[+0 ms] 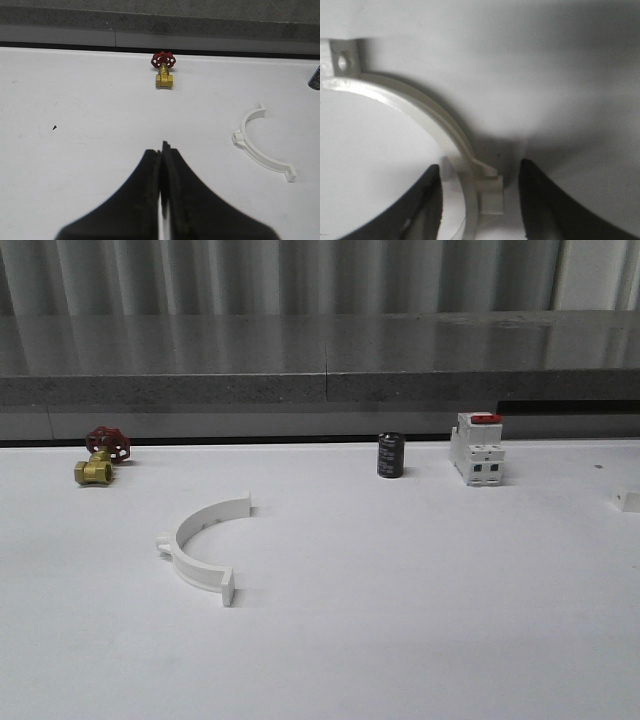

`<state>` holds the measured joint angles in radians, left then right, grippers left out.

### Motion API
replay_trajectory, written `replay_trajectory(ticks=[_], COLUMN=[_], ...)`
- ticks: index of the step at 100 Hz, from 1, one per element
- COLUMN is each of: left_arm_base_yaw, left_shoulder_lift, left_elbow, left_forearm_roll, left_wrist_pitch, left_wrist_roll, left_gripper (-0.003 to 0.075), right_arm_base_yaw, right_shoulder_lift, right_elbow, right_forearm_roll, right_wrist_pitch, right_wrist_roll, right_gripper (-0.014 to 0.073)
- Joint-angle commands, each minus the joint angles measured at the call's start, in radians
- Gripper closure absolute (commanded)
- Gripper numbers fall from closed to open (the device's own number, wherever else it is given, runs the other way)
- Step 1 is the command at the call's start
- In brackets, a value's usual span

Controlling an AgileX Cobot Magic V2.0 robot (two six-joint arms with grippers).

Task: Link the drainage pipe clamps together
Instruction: 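Carry the held clamp half with the right gripper toward the placed half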

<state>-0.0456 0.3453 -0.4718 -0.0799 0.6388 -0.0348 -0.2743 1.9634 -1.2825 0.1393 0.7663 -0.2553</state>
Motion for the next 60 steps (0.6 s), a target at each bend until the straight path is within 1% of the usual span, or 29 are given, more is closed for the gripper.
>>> replay_trajectory(ticks=[1,13,22,42,60], left_arm_base_yaw=[0.002,0.002,0.002,0.002,0.002], left_shoulder_lift=[0.008,0.008,0.008,0.008,0.008], left_elbow=[-0.026,-0.026,-0.026,-0.026,-0.026], left_forearm_roll=[-0.005,-0.005,-0.005,-0.005,-0.005], left_wrist_pitch=[-0.079,-0.079,-0.079,-0.079,-0.079], left_wrist_roll=[0.001,0.001,0.001,0.001,0.001], left_gripper=[0.0741,0.0741,0.0741,0.0741,0.0741], right_arm_base_yaw=[-0.007,-0.007,-0.007,-0.007,0.014], right_shoulder_lift=[-0.051,-0.051,-0.051,-0.052,-0.069], right_elbow=[-0.027,-0.027,-0.027,-0.032,-0.091], right_forearm_roll=[0.012,0.012,0.012,0.023,0.054], right_wrist_pitch=[0.005,0.009,0.014,0.043,0.122], right_wrist_roll=[-0.007,-0.006,-0.006,-0.006,0.011], right_gripper=[0.0376,0.0539,0.0603,0.0613,0.0613])
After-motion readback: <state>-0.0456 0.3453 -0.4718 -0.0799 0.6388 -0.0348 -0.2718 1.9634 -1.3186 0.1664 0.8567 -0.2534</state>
